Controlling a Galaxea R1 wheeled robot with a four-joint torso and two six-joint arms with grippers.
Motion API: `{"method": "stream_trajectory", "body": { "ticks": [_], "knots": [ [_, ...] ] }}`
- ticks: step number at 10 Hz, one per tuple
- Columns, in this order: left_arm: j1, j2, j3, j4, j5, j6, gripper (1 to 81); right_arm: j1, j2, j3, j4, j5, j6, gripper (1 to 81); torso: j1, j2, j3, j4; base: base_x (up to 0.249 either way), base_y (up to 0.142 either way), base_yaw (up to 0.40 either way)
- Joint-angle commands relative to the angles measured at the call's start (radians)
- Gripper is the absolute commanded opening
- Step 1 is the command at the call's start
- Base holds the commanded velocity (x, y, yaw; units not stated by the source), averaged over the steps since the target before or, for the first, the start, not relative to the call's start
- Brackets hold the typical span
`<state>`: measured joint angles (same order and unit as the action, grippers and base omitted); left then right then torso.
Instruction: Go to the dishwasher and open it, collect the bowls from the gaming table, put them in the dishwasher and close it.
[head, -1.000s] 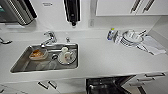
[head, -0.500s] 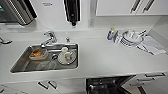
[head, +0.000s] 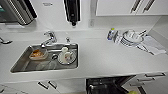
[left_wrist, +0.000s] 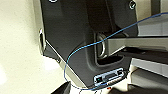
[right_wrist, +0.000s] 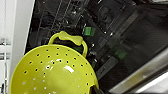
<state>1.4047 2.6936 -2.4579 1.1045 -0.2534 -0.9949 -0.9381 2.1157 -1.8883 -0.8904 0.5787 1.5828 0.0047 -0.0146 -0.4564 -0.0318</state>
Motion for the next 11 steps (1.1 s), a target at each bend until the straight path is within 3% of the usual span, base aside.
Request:
{"method": "stream_trajectory", "body": {
  "ticks": [1,3,5,6,11],
  "knots": [
    [0.081,0.117,-0.165,0.02,-0.018,0.001,81.1,0.21,-0.035,-0.018,-0.244,0.0,0.255,1.0,0.0,0.0,0.0,0.0,0.0,0.0,0.0],
    [0.086,0.121,-0.167,0.02,-0.017,0.001,81.1,0.228,0.042,-0.098,-0.32,0.001,0.329,1.0,0.0,0.0,0.0,0.0,0.0,0.0,0.0],
    [0.087,0.126,-0.167,0.02,-0.01,0.001,81.1,0.221,0.092,-0.156,-0.355,0.006,0.356,1.0,0.0,0.0,0.0,0.0,0.0,0.0,0.0],
    [0.087,0.125,-0.167,0.02,-0.01,0.001,81.1,0.221,0.089,-0.159,-0.364,0.016,0.358,81.1,0.0,0.0,0.0,0.0,0.0,0.0,0.0],
    [0.087,0.129,-0.179,0.02,-0.01,0.002,81.1,0.206,-0.017,-0.152,-0.458,0.05,0.445,81.1,0.0,0.0,0.0,0.0,0.0,0.0,0.0]
  ]
}}
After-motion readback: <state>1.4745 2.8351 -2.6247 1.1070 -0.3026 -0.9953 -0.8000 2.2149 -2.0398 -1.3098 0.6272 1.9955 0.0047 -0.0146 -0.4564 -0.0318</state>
